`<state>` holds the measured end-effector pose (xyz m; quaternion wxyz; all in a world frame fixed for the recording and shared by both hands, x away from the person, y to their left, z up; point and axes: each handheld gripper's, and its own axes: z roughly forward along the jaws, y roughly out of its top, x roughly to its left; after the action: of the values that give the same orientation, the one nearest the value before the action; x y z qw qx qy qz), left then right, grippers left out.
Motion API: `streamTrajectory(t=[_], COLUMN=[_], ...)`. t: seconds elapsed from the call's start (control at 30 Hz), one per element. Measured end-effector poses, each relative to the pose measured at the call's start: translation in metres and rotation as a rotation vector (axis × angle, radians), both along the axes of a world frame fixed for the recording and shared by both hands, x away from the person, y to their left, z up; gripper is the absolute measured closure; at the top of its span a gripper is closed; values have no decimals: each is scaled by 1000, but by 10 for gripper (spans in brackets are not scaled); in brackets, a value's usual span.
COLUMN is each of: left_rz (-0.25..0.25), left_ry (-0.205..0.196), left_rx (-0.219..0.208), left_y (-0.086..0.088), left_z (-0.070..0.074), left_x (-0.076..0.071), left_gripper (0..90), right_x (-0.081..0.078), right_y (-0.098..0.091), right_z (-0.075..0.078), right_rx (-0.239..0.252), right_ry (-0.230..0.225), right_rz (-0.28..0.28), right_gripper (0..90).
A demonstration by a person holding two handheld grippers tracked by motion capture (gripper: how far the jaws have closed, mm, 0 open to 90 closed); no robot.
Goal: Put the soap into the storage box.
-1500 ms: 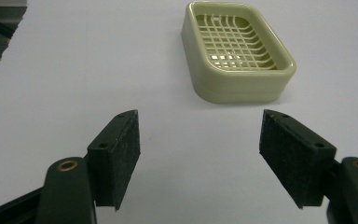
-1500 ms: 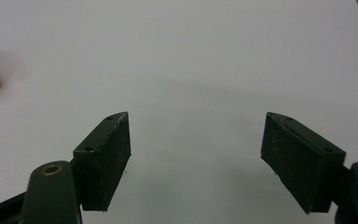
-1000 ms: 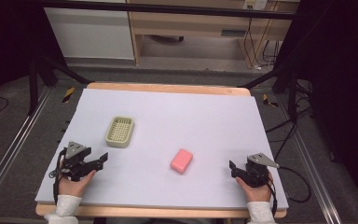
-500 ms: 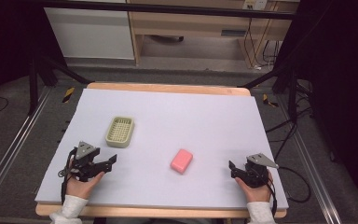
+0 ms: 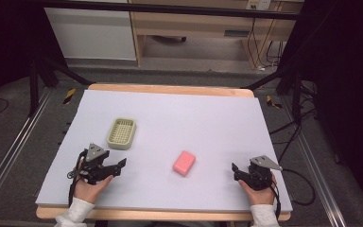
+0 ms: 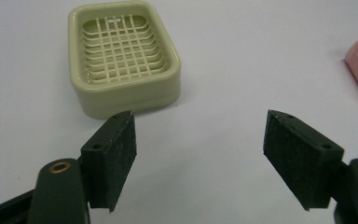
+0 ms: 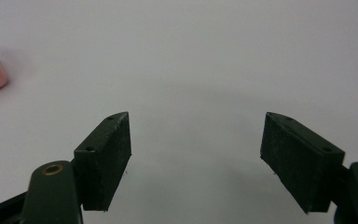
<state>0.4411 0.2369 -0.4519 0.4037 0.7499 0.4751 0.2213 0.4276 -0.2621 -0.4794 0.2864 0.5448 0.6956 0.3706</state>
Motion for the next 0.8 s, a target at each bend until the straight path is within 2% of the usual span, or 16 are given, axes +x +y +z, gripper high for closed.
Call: streamTrajectory(t=[0.5,0.8], left_rz=[-48,-76], left_ry=[-19,-23], left_rx=[9,13], left_y=[-12,-26], left_z=[12,17], left_x=[2,7], left_gripper=[239,234], right_x=[1,1], right_y=[-1,0], right_z=[0,0], right_rx=[-5,-1], right_ry=[1,4], right_rz=[-7,-6], right_gripper=[240,237])
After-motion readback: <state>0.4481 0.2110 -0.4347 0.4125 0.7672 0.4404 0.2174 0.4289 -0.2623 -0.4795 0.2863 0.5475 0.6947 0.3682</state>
